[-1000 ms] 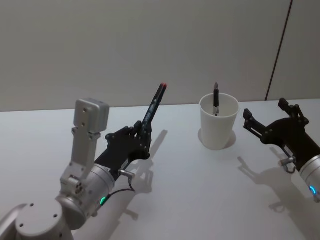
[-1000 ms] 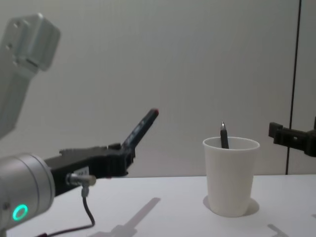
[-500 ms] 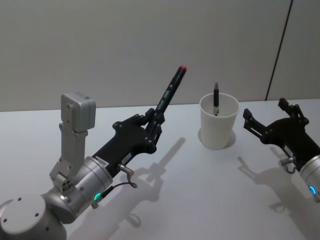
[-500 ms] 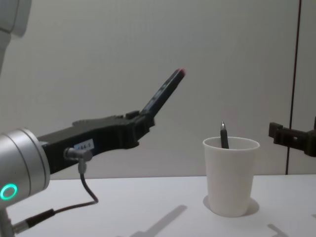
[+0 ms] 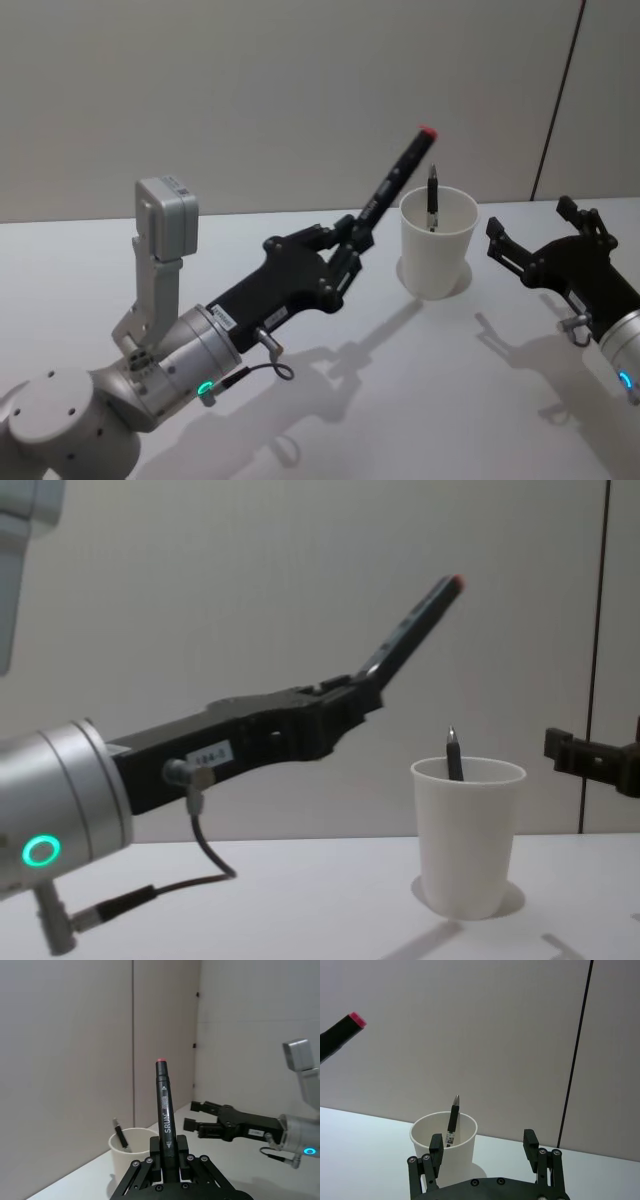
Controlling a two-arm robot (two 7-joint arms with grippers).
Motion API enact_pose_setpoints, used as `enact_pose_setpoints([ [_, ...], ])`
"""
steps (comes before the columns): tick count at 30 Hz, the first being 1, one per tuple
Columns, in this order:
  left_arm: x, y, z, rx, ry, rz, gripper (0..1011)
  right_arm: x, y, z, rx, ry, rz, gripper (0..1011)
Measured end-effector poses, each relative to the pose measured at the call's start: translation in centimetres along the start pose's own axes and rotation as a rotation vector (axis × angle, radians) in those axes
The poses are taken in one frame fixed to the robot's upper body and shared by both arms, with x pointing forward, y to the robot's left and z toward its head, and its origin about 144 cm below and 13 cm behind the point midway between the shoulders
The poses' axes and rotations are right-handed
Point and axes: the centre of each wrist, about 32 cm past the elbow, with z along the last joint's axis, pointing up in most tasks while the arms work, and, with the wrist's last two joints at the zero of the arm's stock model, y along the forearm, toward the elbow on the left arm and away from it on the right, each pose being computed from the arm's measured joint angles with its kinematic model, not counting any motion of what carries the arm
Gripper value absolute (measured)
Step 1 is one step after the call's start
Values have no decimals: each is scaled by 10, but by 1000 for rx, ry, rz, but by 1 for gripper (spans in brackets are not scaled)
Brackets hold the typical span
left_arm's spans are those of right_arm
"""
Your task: Place the pen into the pen holder.
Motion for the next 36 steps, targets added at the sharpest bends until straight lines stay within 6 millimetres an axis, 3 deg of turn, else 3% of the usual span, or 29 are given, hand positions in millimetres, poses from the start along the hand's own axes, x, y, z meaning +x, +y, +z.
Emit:
enact_pose_setpoints([
  [12,2,-17,-6,-14,28,-117,189,0,0,0,0,0,0,1001],
  [36,1,-34,-13,5,-21,-159,189,0,0,0,0,0,0,1001],
])
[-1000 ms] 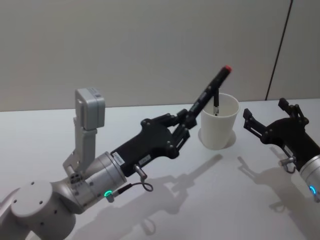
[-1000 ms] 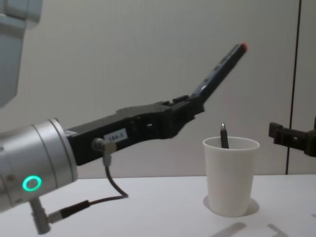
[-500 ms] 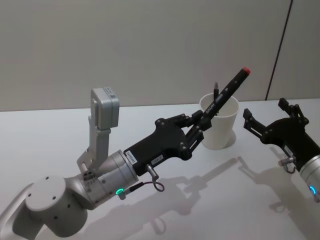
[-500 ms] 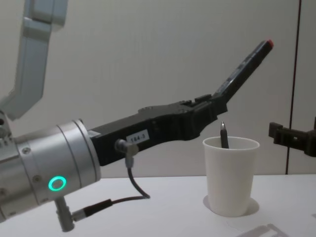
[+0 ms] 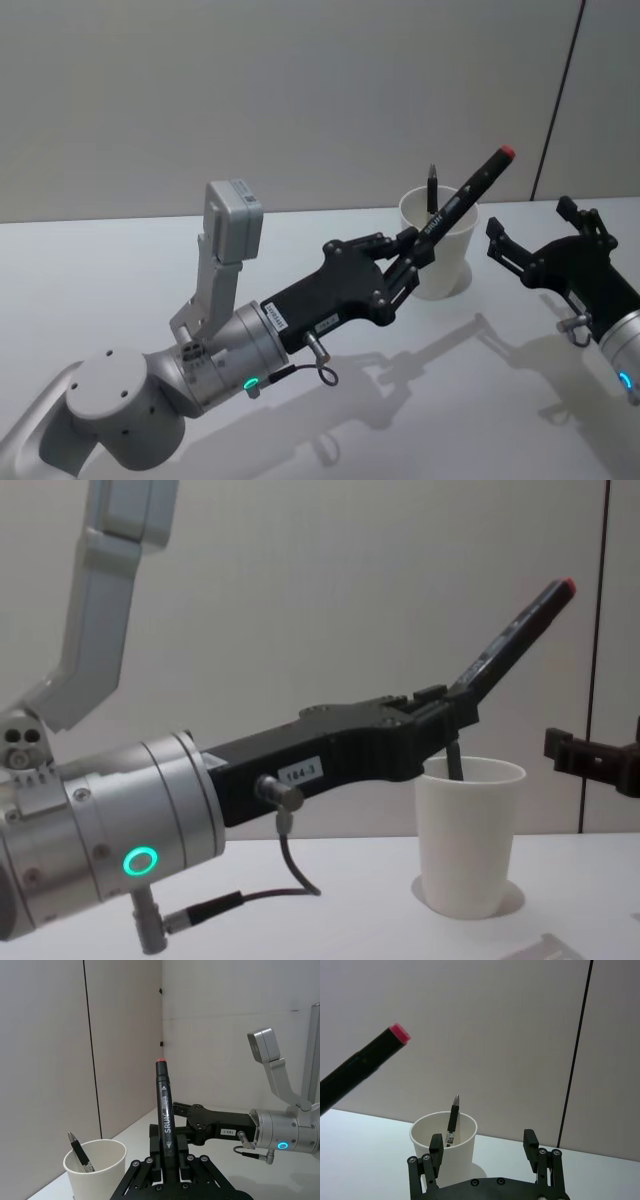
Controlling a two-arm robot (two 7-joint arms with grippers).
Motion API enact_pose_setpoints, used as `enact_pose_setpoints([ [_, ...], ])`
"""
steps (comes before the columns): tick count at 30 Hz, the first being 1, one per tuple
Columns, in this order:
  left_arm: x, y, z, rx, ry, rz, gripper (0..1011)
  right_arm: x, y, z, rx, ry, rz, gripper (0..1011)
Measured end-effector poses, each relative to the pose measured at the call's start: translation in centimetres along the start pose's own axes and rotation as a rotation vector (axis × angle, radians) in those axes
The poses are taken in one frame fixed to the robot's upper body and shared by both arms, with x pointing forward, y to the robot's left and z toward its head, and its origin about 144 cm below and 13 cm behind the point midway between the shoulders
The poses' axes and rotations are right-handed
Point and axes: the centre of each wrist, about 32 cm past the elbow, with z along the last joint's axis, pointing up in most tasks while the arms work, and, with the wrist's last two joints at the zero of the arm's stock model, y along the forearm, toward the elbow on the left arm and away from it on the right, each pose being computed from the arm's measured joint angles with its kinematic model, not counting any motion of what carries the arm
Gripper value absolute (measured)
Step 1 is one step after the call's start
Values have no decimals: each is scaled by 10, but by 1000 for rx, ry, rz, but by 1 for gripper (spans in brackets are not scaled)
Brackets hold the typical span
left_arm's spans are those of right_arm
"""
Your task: Place the pen into the pen holder.
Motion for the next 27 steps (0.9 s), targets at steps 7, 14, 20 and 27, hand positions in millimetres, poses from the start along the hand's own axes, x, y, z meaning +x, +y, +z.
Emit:
enact_pose_setpoints([
  [7,0,-2,-1,9,-8,-2,189,0,0,0,0,0,0,1001],
  [14,0,-3,-1,14,-14,-3,189,-1,-2,4,8,27,17,1001],
  [20,0,-3,-1,17,-16,-4,189,-1,-6,13,23,82,44,1001],
  [27,0,-3,-1,19,-17,-4,189,3,-16,25,32,169,94,1001],
])
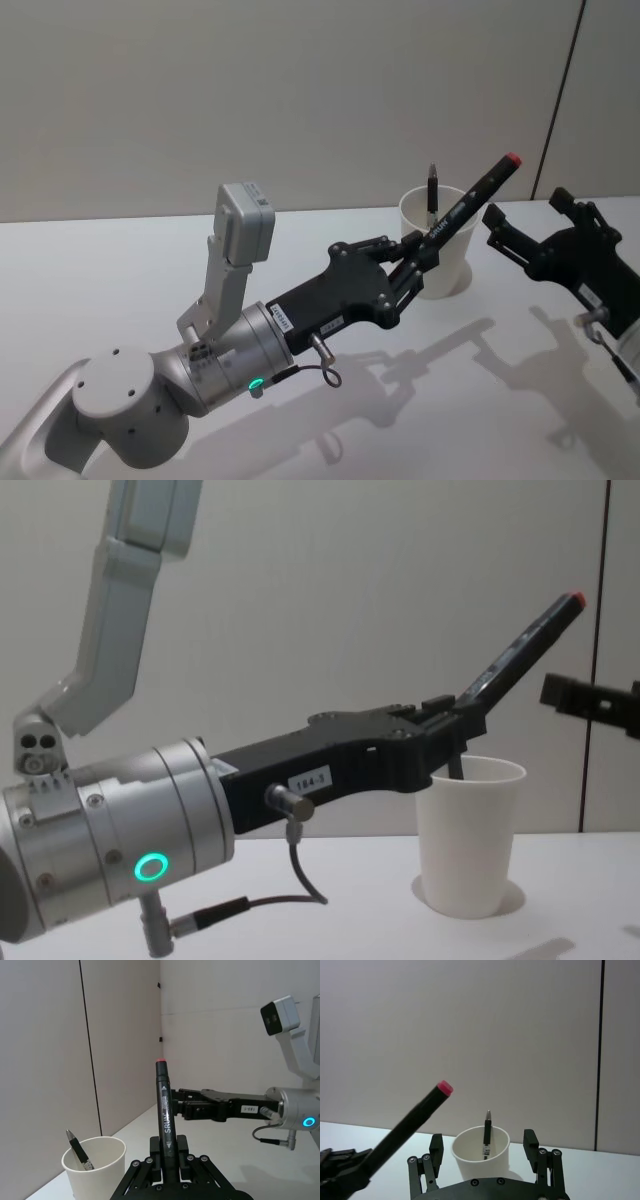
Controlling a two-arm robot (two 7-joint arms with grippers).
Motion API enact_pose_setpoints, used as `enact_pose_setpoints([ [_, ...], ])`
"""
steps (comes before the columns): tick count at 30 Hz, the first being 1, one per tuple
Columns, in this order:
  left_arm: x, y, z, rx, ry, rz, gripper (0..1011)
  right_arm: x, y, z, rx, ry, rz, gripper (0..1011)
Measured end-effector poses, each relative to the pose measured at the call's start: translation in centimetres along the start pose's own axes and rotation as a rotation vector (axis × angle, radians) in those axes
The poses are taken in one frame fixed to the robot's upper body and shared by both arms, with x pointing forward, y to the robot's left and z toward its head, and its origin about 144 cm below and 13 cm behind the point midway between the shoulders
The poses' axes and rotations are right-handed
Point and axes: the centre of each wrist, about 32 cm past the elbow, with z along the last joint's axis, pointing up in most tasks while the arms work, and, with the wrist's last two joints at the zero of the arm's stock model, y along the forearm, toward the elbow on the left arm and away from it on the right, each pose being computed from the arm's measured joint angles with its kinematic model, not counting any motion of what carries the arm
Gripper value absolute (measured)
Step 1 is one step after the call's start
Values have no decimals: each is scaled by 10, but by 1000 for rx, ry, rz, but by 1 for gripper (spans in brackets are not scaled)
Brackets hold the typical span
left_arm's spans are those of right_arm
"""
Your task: Place the pen into the pen holder.
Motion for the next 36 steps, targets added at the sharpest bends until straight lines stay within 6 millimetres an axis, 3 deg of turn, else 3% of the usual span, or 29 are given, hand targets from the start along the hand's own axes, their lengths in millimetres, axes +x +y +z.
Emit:
enact_pose_setpoints([
  [20,0,0,0,2,-1,1,189,31,-50,37,-120,211,190,1001],
  [28,0,0,0,2,-2,1,189,33,-54,44,-119,258,233,1001],
  [36,0,0,0,2,-2,1,189,24,-45,45,-77,314,235,1001],
])
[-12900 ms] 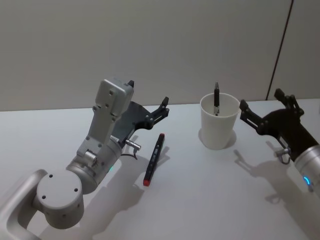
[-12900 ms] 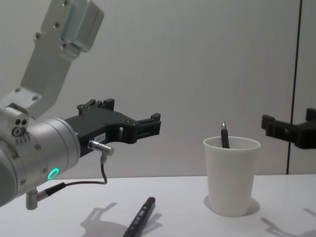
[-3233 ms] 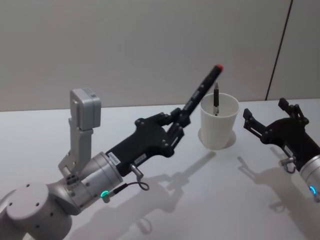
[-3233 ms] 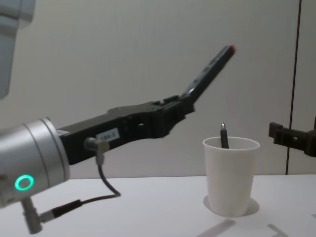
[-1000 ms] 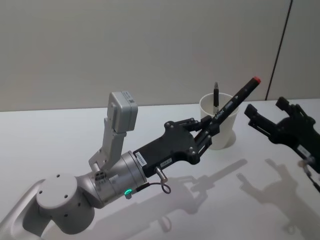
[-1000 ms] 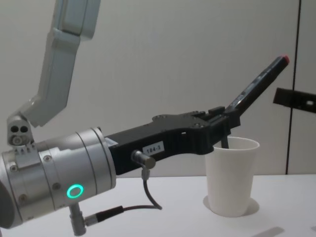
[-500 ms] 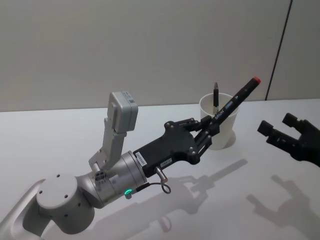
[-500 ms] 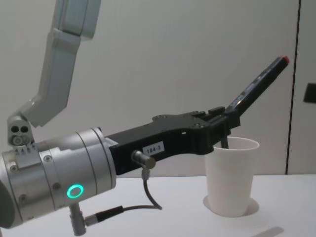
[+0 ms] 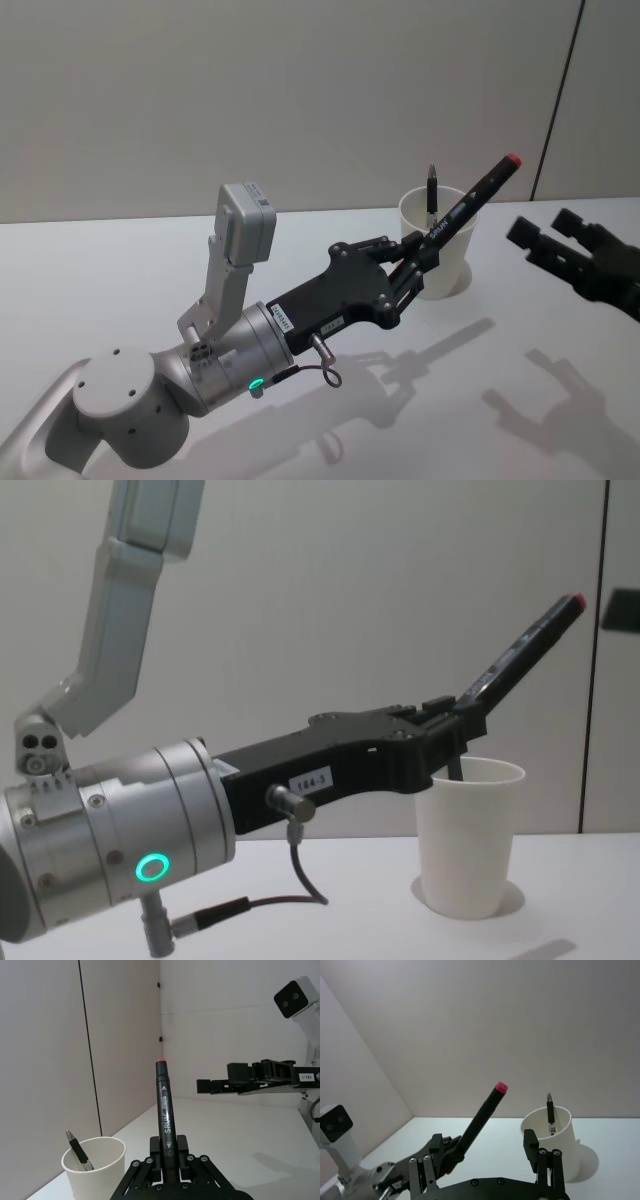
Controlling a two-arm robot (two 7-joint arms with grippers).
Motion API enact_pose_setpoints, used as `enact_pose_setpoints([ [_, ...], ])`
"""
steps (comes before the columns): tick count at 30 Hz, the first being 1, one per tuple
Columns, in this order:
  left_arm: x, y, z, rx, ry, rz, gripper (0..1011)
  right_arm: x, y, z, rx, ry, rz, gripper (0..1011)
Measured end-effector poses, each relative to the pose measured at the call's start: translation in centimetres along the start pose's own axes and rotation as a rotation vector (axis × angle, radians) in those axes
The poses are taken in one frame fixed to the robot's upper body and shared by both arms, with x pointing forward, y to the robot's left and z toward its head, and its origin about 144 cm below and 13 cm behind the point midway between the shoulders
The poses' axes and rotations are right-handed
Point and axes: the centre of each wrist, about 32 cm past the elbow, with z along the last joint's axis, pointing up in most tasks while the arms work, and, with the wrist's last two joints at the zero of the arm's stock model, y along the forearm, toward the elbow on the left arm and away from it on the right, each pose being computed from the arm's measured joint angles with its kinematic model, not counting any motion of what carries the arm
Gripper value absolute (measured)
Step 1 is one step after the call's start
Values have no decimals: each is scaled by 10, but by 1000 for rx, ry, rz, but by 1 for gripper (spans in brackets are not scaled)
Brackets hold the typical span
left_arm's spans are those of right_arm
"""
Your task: Place the pen into the pen holder.
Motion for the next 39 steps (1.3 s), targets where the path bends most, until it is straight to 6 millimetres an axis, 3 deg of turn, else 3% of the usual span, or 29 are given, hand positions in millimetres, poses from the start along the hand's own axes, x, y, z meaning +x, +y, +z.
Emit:
enact_pose_setpoints([
  [21,0,0,0,0,0,0,189,-19,35,-10,48,184,-53,1001],
  [39,0,0,0,0,0,0,189,-24,58,-14,31,277,-71,1001],
])
